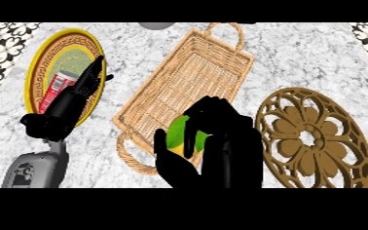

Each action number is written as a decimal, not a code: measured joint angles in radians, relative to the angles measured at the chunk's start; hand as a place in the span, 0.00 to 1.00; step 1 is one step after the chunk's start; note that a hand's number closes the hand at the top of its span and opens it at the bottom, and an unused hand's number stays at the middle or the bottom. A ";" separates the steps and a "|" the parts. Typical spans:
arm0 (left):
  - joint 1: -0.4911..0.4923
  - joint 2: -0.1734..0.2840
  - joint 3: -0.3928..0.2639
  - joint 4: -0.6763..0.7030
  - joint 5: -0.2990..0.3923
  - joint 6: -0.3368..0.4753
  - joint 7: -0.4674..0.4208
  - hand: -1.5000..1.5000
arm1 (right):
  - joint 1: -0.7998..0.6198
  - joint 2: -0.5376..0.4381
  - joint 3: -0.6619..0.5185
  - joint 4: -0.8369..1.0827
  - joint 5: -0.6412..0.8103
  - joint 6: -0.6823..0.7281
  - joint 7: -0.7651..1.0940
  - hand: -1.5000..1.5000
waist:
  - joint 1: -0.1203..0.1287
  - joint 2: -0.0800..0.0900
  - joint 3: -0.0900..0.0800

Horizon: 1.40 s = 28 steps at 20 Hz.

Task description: Pick the lemon from the placemat and place it in the basket

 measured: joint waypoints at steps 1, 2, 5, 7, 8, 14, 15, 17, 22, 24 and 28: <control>-0.005 -0.002 -0.003 0.001 -0.002 0.001 0.002 0.50 | -0.033 0.000 -0.018 0.015 0.008 -0.001 0.011 1.00 | 0.004 0.001 0.000; -0.011 -0.001 -0.002 0.001 -0.001 0.000 0.005 0.50 | -0.068 0.000 -0.037 0.027 0.015 0.001 0.025 1.00 | 0.007 0.001 0.001; -0.018 -0.005 -0.005 0.009 -0.001 0.001 0.005 0.50 | -0.169 0.000 -0.096 0.079 0.023 0.011 0.062 1.00 | 0.012 0.003 0.002; -0.012 -0.009 -0.012 0.004 -0.001 -0.003 0.007 0.50 | -0.230 0.000 -0.136 0.113 0.014 0.022 0.086 1.00 | 0.015 0.002 0.002; -0.013 -0.012 -0.015 0.002 -0.004 0.000 0.009 0.50 | -0.262 0.000 -0.152 0.133 0.010 0.027 0.095 1.00 | 0.016 0.003 0.003; -0.017 -0.025 -0.025 0.004 -0.018 0.012 0.002 0.50 | -0.383 0.000 -0.224 0.289 -0.057 0.022 0.109 1.00 | 0.016 0.009 0.005; -0.019 -0.026 -0.025 0.003 -0.020 0.016 0.004 0.50 | -0.385 0.000 -0.234 0.308 -0.069 0.017 0.103 1.00 | 0.012 0.009 0.005; -0.011 -0.015 -0.011 0.006 -0.013 0.009 -0.008 0.50 | -0.392 0.000 -0.244 0.341 -0.077 0.004 0.096 1.00 | 0.007 0.009 0.005; -0.007 -0.010 -0.001 0.001 -0.010 0.008 0.000 0.50 | -0.400 0.001 -0.258 0.418 -0.065 -0.046 0.070 1.00 | -0.005 0.009 0.006; 0.001 -0.015 -0.005 -0.006 -0.018 0.016 0.003 0.50 | -0.391 0.001 -0.259 0.443 -0.049 -0.067 0.058 1.00 | -0.009 0.008 0.007; 0.020 -0.016 0.000 -0.007 -0.015 0.013 -0.011 0.50 | -0.352 0.002 -0.274 0.482 -0.005 -0.127 0.023 1.00 | -0.016 0.008 0.007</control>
